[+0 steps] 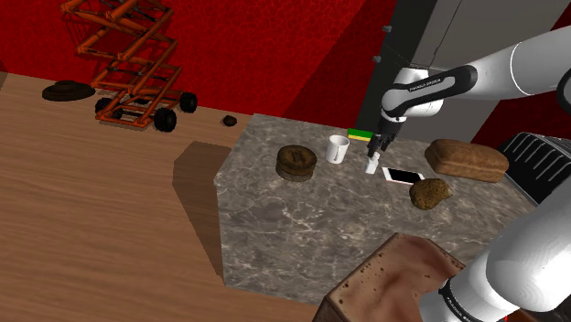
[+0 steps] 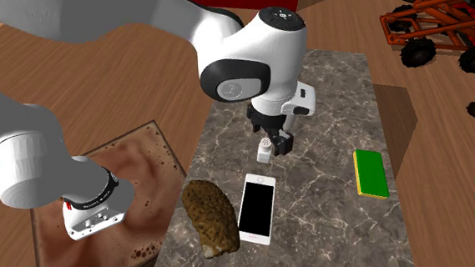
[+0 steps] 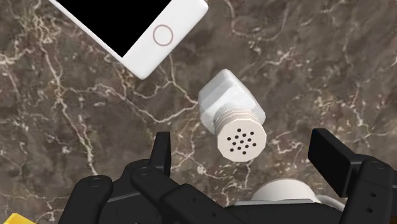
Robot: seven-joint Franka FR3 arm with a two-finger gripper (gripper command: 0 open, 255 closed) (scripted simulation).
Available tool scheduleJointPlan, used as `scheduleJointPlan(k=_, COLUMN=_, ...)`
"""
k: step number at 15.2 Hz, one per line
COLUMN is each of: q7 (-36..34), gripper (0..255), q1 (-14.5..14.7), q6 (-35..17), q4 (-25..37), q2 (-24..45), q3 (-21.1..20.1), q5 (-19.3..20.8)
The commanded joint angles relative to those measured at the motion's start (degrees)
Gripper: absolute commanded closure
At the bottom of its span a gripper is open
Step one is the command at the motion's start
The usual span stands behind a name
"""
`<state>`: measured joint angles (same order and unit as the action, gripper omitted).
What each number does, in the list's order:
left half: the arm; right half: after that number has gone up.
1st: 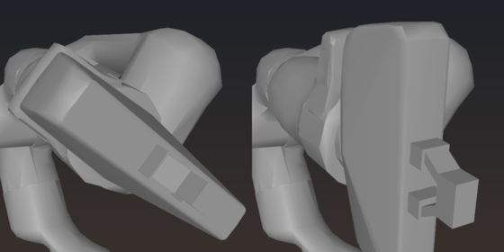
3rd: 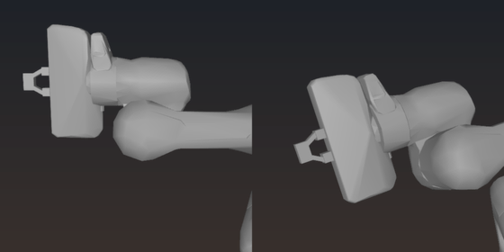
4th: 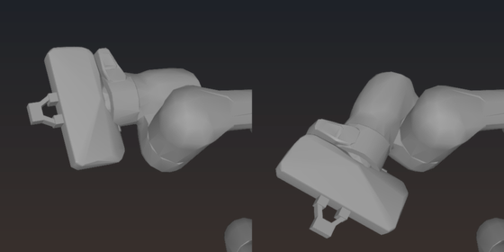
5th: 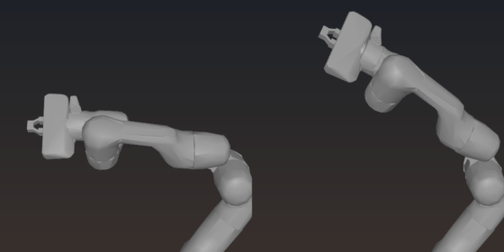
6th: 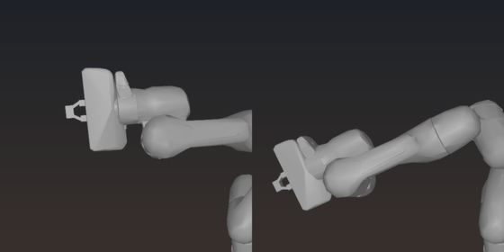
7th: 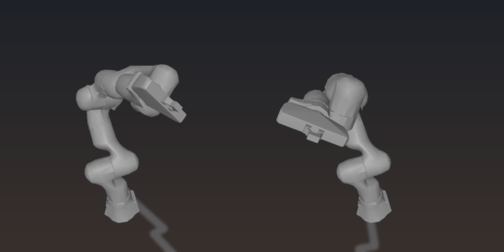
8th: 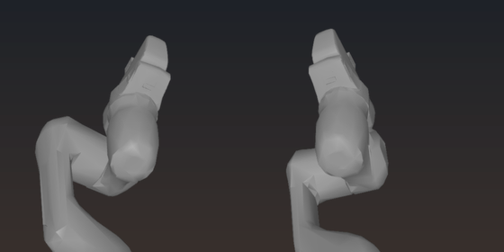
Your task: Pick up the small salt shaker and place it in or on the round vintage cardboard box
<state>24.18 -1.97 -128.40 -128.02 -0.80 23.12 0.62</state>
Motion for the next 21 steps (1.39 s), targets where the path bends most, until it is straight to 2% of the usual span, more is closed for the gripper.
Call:
scheduleJointPlan(k=1, q7=0.1, gripper=0, q1=0.0, q6=-1.1, q4=-0.4, q2=0.6, q3=0.0, q5=-0.3)
scheduleJointPlan(k=8, q7=0.1, gripper=0, q1=0.0, q6=-1.1, q4=-0.4, q2=0.6, q3=0.0, q5=-0.3)
scheduleJointPlan(k=9, q7=0.1, gripper=255, q1=0.0, q6=-1.1, q4=-0.4, q2=0.6, q3=0.0, q5=-0.3)
scheduleJointPlan(k=18, q7=0.1, gripper=255, q1=0.0, q6=-1.1, q4=-0.4, q2=0.6, q3=0.0, q5=-0.3)
scheduleJointPlan(k=21, q7=-0.3, gripper=255, q1=0.1, q6=1.2, q4=0.6, q2=-0.7, q3=-0.1, q5=0.3)
